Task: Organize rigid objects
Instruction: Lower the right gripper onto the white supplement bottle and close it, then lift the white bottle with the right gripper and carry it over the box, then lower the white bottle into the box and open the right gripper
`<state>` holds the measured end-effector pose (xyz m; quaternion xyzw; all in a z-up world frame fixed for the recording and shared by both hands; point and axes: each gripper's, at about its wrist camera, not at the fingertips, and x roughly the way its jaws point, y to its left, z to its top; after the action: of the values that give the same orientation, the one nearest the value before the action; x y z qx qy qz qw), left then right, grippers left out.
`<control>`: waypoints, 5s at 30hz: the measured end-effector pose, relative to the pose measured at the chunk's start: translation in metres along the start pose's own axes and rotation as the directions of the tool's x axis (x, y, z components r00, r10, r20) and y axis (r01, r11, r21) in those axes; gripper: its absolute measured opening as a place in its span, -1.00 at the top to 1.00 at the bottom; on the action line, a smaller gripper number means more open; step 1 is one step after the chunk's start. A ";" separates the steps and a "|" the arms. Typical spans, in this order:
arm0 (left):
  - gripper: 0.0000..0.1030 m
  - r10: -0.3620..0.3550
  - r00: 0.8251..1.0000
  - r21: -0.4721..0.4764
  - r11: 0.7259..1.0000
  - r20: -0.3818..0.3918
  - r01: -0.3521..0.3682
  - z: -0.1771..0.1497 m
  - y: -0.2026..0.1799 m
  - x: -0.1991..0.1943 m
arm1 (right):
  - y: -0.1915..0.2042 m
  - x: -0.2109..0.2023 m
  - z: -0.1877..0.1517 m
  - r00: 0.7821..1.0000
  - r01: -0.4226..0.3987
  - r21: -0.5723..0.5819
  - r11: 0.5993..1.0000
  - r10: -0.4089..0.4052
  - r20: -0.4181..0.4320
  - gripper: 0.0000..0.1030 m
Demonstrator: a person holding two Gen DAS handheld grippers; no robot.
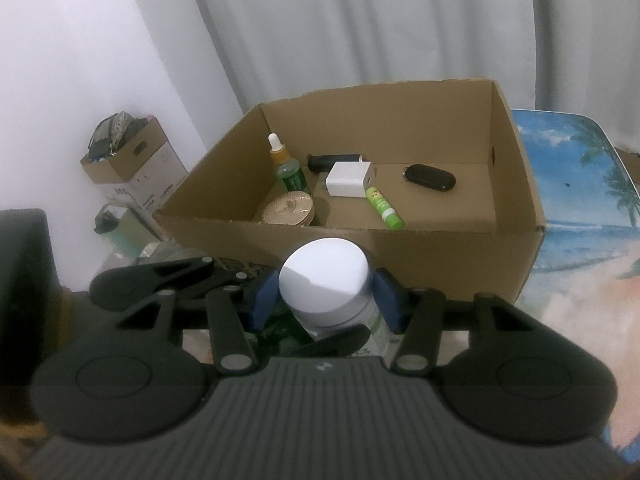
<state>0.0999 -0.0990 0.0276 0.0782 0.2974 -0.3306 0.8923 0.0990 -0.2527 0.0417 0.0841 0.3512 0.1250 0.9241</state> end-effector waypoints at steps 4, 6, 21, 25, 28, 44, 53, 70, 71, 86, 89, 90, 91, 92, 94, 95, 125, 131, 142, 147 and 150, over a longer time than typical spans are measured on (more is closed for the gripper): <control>-0.04 -0.007 1.000 -0.005 1.000 -0.004 0.007 0.001 -0.001 -0.003 | 0.000 -0.004 -0.002 1.000 0.002 -0.001 1.000 -0.002 0.001 -0.01; -0.04 -0.008 1.000 -0.004 1.000 -0.003 0.008 0.000 -0.004 -0.005 | 0.001 -0.007 -0.003 1.000 0.001 -0.001 1.000 -0.001 0.001 -0.01; -0.04 -0.053 0.999 -0.003 0.999 0.003 0.053 -0.022 -0.026 -0.030 | -0.001 -0.039 -0.032 1.000 -0.012 0.044 0.999 0.012 0.000 -0.03; -0.03 -0.057 0.998 -0.001 0.998 0.012 0.057 -0.027 -0.028 -0.031 | 0.001 -0.039 -0.039 1.000 -0.006 0.036 0.999 0.006 -0.003 -0.05; -0.03 -0.053 0.999 0.010 0.999 0.014 0.052 -0.028 -0.028 -0.029 | 0.001 -0.039 -0.043 1.000 -0.002 0.023 1.000 0.002 -0.004 -0.06; -0.13 -0.052 0.998 0.008 0.999 -0.018 0.052 -0.031 -0.029 -0.005 | -0.006 -0.041 -0.047 0.999 -0.036 0.027 0.999 0.035 0.006 -0.06; -0.06 -0.043 0.999 0.007 0.999 -0.014 0.043 -0.032 -0.029 -0.011 | -0.006 -0.042 -0.047 0.999 -0.037 0.030 0.999 0.036 0.007 -0.05; -0.06 0.014 0.994 0.025 1.000 0.110 -0.017 -0.015 -0.032 -0.066 | 0.023 -0.080 -0.029 0.992 -0.054 -0.066 0.996 0.062 0.111 -0.04; -0.06 0.022 0.992 0.028 0.999 0.123 -0.026 -0.012 -0.032 -0.071 | 0.026 -0.083 -0.027 0.991 -0.056 -0.077 0.995 0.065 0.121 -0.03; -0.05 0.091 0.972 0.067 0.992 0.217 -0.108 0.066 0.006 -0.098 | 0.063 -0.103 0.053 0.970 -0.064 -0.262 0.963 0.121 0.209 -0.03; -0.05 0.065 0.983 0.028 0.997 0.169 -0.070 0.089 0.032 -0.078 | 0.059 -0.086 0.082 0.976 -0.072 -0.261 0.963 0.122 0.179 -0.03; -0.05 0.059 0.987 0.015 0.998 0.149 -0.062 0.095 0.038 -0.071 | 0.056 -0.078 0.092 0.979 -0.079 -0.255 0.964 0.124 0.164 -0.03; -0.05 0.051 0.991 -0.003 0.999 0.120 -0.051 0.101 0.046 -0.060 | 0.050 -0.069 0.101 0.982 -0.087 -0.240 0.967 0.124 0.145 -0.03; -0.05 0.044 0.995 -0.018 0.999 0.094 -0.043 0.106 0.053 -0.050 | 0.043 -0.058 0.110 0.984 -0.100 -0.220 0.970 0.128 0.121 -0.03; -0.05 0.028 0.999 -0.051 0.998 0.035 -0.026 0.112 0.066 -0.027 | 0.028 -0.036 0.124 0.988 -0.122 -0.174 0.977 0.137 0.076 -0.03; -0.05 0.022 1.000 -0.064 0.998 0.004 -0.021 0.114 0.070 -0.015 | 0.019 -0.023 0.129 0.988 -0.135 -0.147 0.980 0.144 0.052 -0.03; -0.64 -0.050 0.959 -0.096 0.995 -0.280 0.024 0.115 0.098 0.081 | -0.041 0.089 0.118 0.970 -0.181 0.014 0.983 0.180 -0.165 -0.18; -0.70 -0.044 0.971 -0.078 0.997 -0.236 0.026 0.116 0.090 0.059 | -0.035 0.071 0.118 0.978 -0.161 0.006 0.987 0.161 -0.130 -0.27; -0.74 -0.027 0.998 -0.089 0.996 -0.061 0.021 0.123 0.080 -0.012 | -0.032 -0.010 0.113 0.987 -0.158 0.012 0.987 0.158 0.021 -0.33; -0.77 -0.019 1.000 -0.107 0.994 0.013 0.020 0.112 0.076 -0.057 | -0.028 -0.062 0.096 0.983 -0.155 0.005 0.988 0.154 0.103 -0.37; -0.81 -0.010 0.999 -0.122 0.992 0.051 0.016 0.097 0.074 -0.086 | -0.028 -0.094 0.077 0.975 -0.166 0.014 0.986 0.163 0.150 -0.41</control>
<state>0.1416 -0.0283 0.1519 0.0130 0.2950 -0.3195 0.9004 0.0879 -0.3121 0.1510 0.1339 0.2751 0.1899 0.9329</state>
